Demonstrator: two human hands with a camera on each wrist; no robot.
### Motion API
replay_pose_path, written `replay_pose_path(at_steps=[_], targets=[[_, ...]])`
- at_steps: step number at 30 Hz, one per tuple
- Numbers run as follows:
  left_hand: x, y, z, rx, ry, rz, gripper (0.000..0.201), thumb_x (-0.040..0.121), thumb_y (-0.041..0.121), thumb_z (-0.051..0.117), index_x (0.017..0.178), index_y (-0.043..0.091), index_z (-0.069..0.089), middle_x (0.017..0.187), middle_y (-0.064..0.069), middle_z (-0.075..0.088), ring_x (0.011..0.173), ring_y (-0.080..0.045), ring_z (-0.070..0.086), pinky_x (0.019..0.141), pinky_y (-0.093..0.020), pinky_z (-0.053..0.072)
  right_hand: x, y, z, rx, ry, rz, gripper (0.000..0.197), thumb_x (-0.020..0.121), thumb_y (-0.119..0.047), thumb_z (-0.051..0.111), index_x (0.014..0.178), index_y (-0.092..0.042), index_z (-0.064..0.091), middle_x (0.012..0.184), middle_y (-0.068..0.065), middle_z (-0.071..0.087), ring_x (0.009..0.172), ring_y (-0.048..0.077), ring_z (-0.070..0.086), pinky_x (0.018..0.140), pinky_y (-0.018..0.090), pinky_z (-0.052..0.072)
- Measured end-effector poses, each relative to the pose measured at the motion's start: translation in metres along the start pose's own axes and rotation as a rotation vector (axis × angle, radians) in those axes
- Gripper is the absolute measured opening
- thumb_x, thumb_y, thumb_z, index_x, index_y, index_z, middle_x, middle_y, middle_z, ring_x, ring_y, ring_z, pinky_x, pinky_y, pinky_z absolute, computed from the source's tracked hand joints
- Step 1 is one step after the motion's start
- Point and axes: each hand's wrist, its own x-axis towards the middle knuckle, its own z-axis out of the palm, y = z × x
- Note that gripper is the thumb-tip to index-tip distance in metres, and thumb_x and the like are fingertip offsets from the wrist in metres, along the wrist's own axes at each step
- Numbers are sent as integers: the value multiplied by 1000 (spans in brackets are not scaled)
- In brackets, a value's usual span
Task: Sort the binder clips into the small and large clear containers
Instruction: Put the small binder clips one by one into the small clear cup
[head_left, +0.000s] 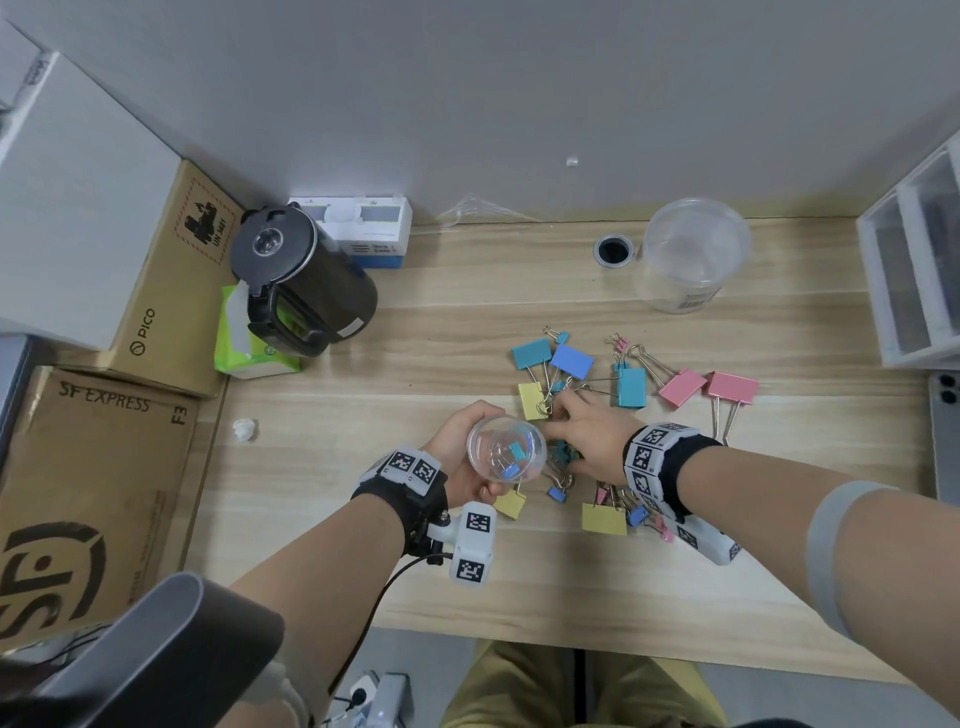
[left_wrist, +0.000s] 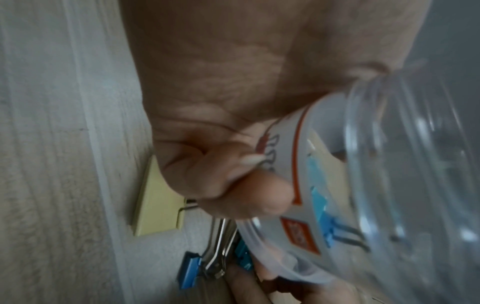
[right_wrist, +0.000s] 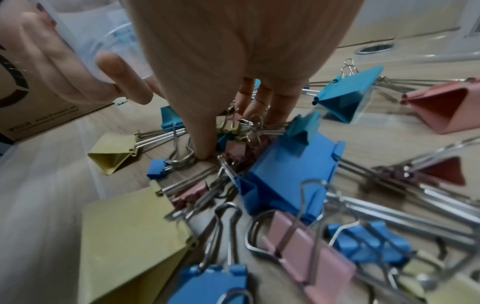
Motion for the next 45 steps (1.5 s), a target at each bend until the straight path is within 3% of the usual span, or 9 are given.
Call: replay_pose_path(at_steps=[4, 11, 15, 21, 30, 35, 39, 45], targets=[[4, -1, 4, 2, -11, -33, 47, 91, 49, 40, 93, 11, 68, 73, -10, 62, 45, -18, 44, 44, -21, 29, 0, -3, 1, 15, 18, -12, 54, 86, -30, 67, 136, -40, 49, 126, 2, 35, 116, 23, 36, 88, 43, 49], [6, -4, 2, -2, -25, -44, 48, 90, 50, 39, 95, 11, 67, 79, -13, 63, 46, -18, 45, 45, -21, 30, 0, -3, 4, 54, 70, -10, 31, 86, -22, 65, 117, -26, 64, 116, 1, 41, 107, 22, 39, 89, 43, 48], [7, -1, 3, -19, -19, -27, 45, 88, 48, 42, 101, 10, 63, 82, -15, 66, 45, -18, 45, 43, -20, 32, 0, -4, 1, 103, 63, 15, 32, 83, -15, 67, 114, -22, 65, 118, 4, 42, 110, 23, 42, 93, 37, 45], [7, 0, 2, -34, -20, -17, 44, 87, 47, 43, 105, 11, 60, 89, -21, 66, 43, -19, 45, 43, -19, 33, -1, -5, 1, 128, 48, 48, 31, 83, -9, 66, 114, -15, 65, 119, 7, 48, 112, 26, 47, 95, 40, 46], [11, 0, -5, -46, -21, -13, 54, 83, 51, 47, 116, 10, 59, 98, -22, 64, 45, -18, 47, 43, -20, 36, -2, -3, -10, 110, 26, 54, 46, 80, -17, 67, 124, -26, 60, 110, 4, 51, 105, 25, 52, 87, 44, 51], [11, 0, -4, -52, -16, 0, 55, 80, 51, 49, 115, 10, 60, 96, -22, 66, 44, -18, 46, 43, -21, 34, -3, 0, -12, 213, 81, 64, 30, 75, -17, 72, 104, -22, 68, 98, -2, 53, 95, 19, 54, 80, 34, 51], [13, -2, -5, -61, -11, -3, 54, 85, 52, 45, 117, 10, 59, 95, -21, 67, 45, -18, 46, 42, -20, 36, -7, 2, -19, 232, 69, 45, 24, 76, -8, 70, 100, -12, 69, 95, -1, 57, 89, 14, 50, 71, 21, 38], [13, -1, -3, -55, -6, 8, 61, 72, 53, 55, 116, 11, 60, 94, -20, 67, 46, -18, 46, 43, -20, 34, -6, 5, -24, 332, 92, 82, 20, 75, -3, 69, 75, -23, 67, 88, -6, 62, 87, 15, 60, 78, 29, 54]])
